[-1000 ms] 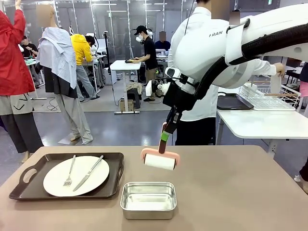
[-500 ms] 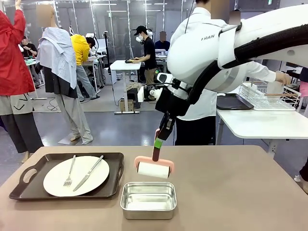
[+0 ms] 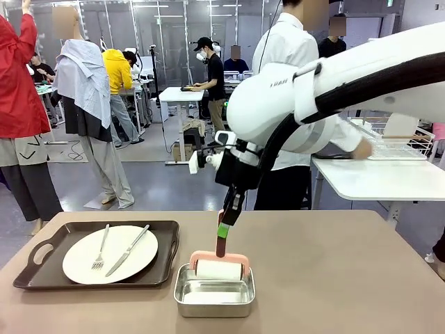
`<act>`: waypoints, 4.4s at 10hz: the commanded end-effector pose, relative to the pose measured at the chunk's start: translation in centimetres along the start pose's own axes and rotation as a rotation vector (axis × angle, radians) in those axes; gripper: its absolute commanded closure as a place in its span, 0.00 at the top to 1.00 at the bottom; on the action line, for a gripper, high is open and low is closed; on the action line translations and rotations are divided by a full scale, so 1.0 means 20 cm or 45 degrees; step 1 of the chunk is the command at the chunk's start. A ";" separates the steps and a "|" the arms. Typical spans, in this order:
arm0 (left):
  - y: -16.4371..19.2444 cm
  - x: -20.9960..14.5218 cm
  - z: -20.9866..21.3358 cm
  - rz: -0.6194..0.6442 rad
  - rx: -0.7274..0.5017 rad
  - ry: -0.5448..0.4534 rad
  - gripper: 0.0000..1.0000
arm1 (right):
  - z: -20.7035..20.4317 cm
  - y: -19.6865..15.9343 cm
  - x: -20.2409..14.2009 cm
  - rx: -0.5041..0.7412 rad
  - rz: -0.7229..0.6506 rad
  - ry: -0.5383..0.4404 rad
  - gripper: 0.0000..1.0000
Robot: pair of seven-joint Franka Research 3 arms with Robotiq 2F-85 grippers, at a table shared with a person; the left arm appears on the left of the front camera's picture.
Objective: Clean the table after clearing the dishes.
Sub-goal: Place the Lint Roller back on top of the Airtight Container, then when the right (or left) Handle tray is removed, use the right hand (or left hand) to clean the right (or left) side of the table with the Lint Roller.
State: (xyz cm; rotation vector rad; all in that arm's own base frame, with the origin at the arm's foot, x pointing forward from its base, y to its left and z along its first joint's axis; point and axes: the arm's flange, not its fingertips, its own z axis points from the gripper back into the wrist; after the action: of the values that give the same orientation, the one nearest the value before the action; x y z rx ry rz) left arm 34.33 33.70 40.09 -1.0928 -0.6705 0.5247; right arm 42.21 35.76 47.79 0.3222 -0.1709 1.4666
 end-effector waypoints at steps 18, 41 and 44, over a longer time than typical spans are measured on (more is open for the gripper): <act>0.00 -0.01 0.01 0.000 -0.013 0.000 1.00 | -0.28 -0.17 0.10 -0.038 -0.007 0.174 1.00; 0.00 -0.01 0.01 0.000 -0.013 0.000 1.00 | 0.44 -0.52 -0.54 0.173 -0.705 -0.510 1.00; 0.00 -0.01 0.01 0.000 -0.013 0.000 1.00 | 0.59 -0.51 -1.48 0.509 -1.378 -1.247 1.00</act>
State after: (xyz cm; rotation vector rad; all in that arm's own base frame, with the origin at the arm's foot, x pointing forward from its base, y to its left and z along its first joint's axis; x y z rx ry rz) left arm 34.41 33.62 40.08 -1.0934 -0.6689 0.5229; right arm 52.58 5.53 50.59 0.9432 -0.2427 0.5812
